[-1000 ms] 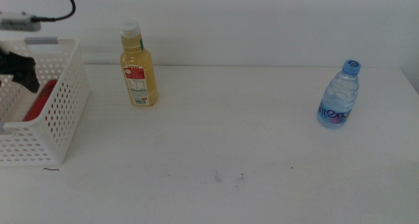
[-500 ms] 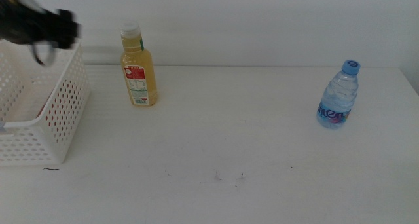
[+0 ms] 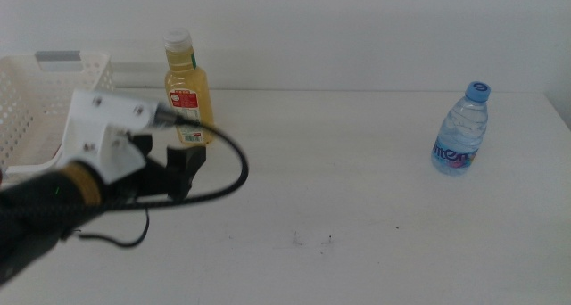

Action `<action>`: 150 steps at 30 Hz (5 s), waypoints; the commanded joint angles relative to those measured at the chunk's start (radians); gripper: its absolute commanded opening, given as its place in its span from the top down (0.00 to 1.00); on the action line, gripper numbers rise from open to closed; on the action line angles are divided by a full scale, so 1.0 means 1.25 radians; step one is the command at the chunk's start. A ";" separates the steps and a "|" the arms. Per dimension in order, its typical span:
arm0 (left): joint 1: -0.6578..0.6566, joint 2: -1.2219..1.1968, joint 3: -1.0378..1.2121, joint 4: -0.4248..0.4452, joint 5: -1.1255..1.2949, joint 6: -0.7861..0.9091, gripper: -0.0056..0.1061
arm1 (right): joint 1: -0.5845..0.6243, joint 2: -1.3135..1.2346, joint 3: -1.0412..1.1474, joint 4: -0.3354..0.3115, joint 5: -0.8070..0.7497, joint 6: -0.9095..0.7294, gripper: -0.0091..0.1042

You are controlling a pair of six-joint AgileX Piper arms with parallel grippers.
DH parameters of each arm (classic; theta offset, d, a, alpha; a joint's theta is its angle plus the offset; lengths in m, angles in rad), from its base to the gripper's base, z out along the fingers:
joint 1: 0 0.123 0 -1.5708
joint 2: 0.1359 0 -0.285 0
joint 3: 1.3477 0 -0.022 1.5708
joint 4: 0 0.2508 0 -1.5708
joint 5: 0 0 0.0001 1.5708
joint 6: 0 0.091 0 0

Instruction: Use arms to grab the bottles and put them into the dustbin to the left of the table.

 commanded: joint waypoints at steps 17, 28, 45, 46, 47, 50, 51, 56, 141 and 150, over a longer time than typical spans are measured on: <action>0.044 0.191 0.162 -0.456 -0.465 0.386 0.11 | -0.002 -0.004 0.002 -0.007 -0.007 -0.002 0.20; 0.044 0.358 0.022 -0.442 -0.562 0.410 0.11 | -0.002 -0.004 0.002 -0.007 -0.007 -0.002 0.20; 0.044 0.631 -0.297 -0.442 -0.549 0.407 0.11 | -0.002 -0.004 0.002 -0.007 -0.007 -0.002 0.20; 0.044 0.643 -0.312 -0.439 -0.549 0.405 0.11 | -0.002 -0.004 0.002 -0.007 -0.007 -0.002 0.20; 0.044 0.654 -0.329 -0.439 -0.547 0.405 0.11 | -0.002 -0.004 0.002 -0.007 -0.007 -0.002 0.20; 0.044 0.682 -0.369 -0.439 -0.534 0.407 0.11 | -0.002 -0.004 0.002 -0.007 -0.007 -0.002 0.20; 0.044 0.689 -0.381 -0.439 -0.528 0.407 0.11 | -0.002 -0.004 0.002 -0.007 -0.007 -0.002 0.20; 0.044 0.737 -0.457 -0.437 -0.508 0.435 0.11 | -0.002 -0.004 0.002 -0.007 -0.007 -0.002 0.20; 0.312 0.287 -0.916 -0.490 1.058 0.745 0.11 | -0.002 -0.004 0.002 -0.007 -0.007 -0.002 0.20; 0.142 -0.027 -0.643 -0.745 0.851 0.917 0.11 | -0.002 -0.004 0.002 -0.007 -0.007 -0.002 0.20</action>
